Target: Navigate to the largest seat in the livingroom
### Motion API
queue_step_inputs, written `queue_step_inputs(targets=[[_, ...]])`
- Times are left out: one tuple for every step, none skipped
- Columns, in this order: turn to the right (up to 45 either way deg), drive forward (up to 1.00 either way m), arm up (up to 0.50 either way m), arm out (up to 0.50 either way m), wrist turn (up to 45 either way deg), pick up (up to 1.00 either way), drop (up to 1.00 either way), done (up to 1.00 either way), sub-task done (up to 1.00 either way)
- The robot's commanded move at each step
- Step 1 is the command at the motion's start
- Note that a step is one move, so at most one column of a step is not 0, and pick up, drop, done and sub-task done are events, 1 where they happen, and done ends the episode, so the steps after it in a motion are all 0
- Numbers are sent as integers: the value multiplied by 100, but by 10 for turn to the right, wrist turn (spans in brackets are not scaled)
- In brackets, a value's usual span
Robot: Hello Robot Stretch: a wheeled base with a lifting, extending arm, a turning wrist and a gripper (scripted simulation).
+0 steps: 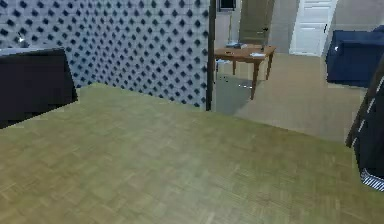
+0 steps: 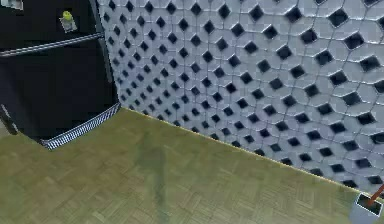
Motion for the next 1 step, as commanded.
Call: queue_step_inputs(targets=[[120, 0, 0, 0, 0, 0, 0, 0, 0]])
